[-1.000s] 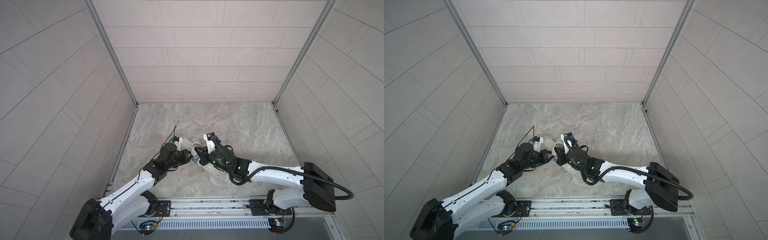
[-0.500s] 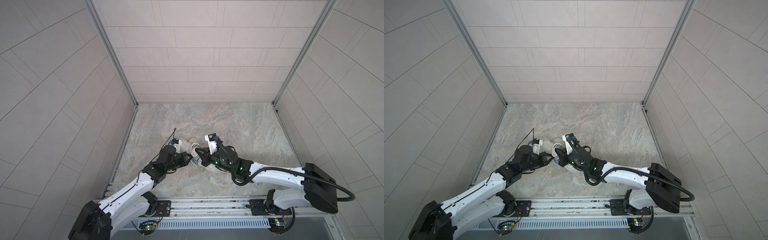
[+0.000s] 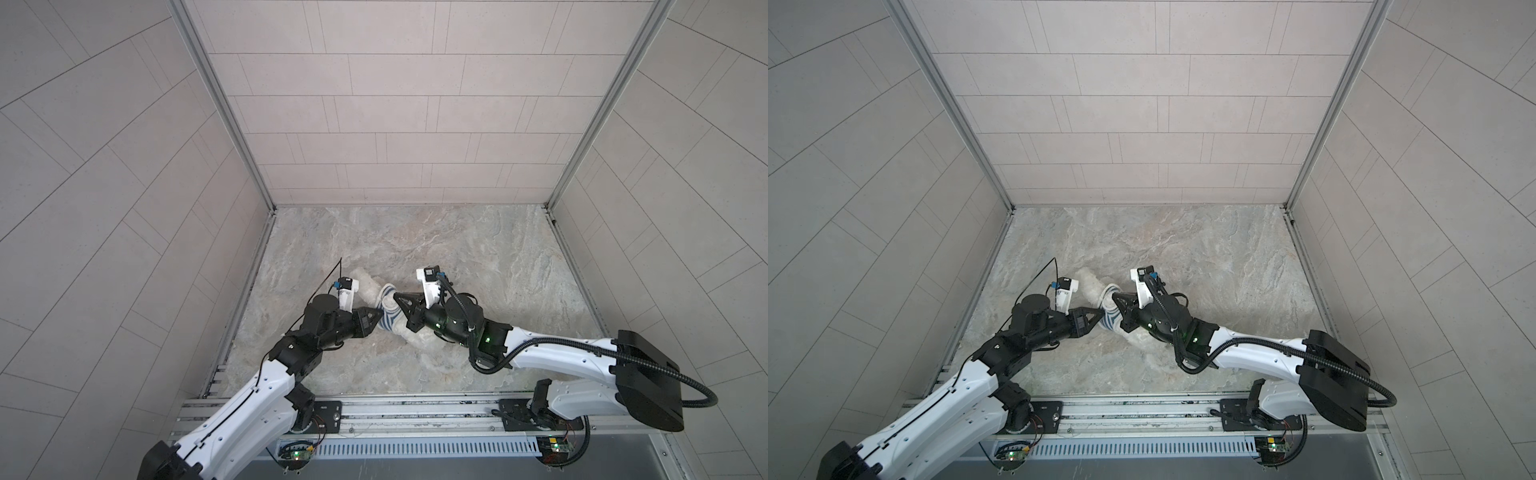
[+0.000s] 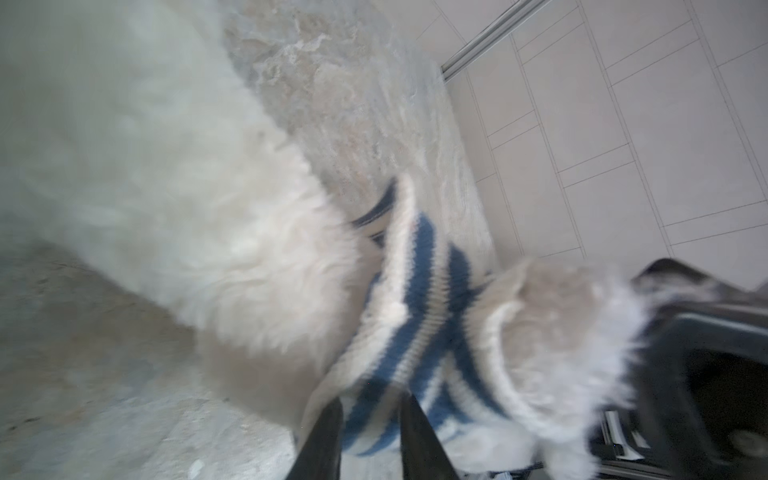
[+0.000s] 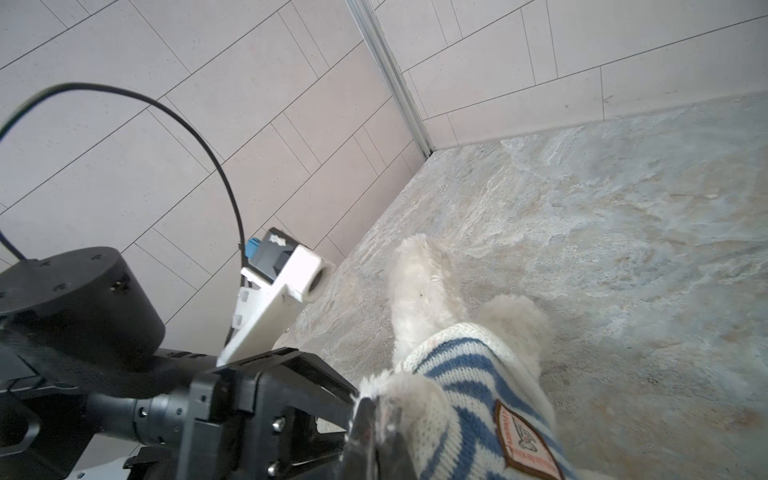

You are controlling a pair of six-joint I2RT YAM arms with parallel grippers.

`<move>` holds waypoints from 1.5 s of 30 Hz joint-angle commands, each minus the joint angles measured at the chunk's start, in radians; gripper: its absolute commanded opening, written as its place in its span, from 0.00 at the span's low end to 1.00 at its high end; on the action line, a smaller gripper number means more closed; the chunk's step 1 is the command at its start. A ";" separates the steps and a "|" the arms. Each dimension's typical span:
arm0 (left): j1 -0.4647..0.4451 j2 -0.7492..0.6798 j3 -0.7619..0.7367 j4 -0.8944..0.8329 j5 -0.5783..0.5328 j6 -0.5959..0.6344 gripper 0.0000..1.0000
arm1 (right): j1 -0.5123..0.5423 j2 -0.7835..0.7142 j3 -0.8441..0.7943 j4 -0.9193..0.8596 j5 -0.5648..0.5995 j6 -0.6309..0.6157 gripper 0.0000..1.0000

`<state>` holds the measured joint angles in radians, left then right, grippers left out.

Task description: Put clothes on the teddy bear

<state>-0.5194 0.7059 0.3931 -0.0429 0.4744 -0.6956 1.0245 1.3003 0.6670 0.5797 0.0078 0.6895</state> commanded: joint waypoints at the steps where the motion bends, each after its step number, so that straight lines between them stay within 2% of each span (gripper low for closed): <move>1: -0.007 -0.006 0.042 0.042 0.051 0.050 0.41 | -0.003 -0.026 0.021 0.080 0.006 0.021 0.00; 11: -0.062 0.054 0.022 0.170 0.000 0.038 0.44 | 0.006 0.014 0.030 0.157 0.017 0.057 0.00; 16: -0.126 0.108 0.012 0.240 -0.124 0.116 0.44 | 0.005 0.066 -0.014 0.340 0.031 0.130 0.00; 19: -0.140 0.123 -0.023 0.347 -0.188 0.105 0.43 | 0.008 0.092 -0.019 0.390 0.039 0.163 0.00; 22: -0.140 0.146 -0.025 0.384 -0.236 0.104 0.42 | 0.015 0.106 -0.018 0.404 0.056 0.175 0.00; 24: -0.140 0.163 -0.019 0.394 -0.250 0.113 0.36 | 0.016 0.109 -0.018 0.392 0.069 0.178 0.00; 30: -0.140 0.178 -0.015 0.354 -0.317 0.116 0.08 | 0.017 0.089 -0.034 0.373 0.106 0.181 0.00; 33: -0.141 0.181 -0.020 0.347 -0.325 0.114 0.00 | 0.016 0.075 -0.055 0.365 0.120 0.182 0.00; 38: -0.140 0.166 -0.039 0.295 -0.341 0.101 0.00 | 0.016 0.021 -0.115 0.344 0.149 0.175 0.00; 45: -0.140 0.182 -0.099 0.269 -0.350 0.094 0.00 | 0.005 -0.116 -0.174 0.197 0.208 0.129 0.00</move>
<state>-0.6662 0.8803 0.3317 0.2657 0.1757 -0.5926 1.0321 1.2613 0.4934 0.7864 0.1658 0.8368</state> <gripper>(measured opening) 0.060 0.047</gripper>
